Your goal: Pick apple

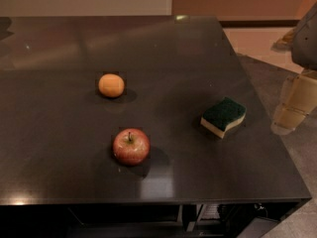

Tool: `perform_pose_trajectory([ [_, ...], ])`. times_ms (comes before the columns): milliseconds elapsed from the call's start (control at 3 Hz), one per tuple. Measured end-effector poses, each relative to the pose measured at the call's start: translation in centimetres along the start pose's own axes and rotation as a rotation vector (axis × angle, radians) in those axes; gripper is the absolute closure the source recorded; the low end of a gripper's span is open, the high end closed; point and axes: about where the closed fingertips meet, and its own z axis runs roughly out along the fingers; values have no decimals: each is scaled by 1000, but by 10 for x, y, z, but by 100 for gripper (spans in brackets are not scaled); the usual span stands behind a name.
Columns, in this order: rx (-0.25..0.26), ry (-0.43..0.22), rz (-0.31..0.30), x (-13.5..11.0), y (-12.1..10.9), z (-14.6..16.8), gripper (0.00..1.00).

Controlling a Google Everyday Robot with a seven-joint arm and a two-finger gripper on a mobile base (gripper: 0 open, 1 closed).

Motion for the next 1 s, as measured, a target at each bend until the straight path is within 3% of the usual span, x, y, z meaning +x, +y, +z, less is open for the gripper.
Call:
perform_pose_trajectory([
  [333, -1, -9, -7, -3, 0, -2, 0],
  [667, -32, -66, -52, -23, 3, 1, 0],
  [1000, -76, -156, -139, -67, 11, 10, 0],
])
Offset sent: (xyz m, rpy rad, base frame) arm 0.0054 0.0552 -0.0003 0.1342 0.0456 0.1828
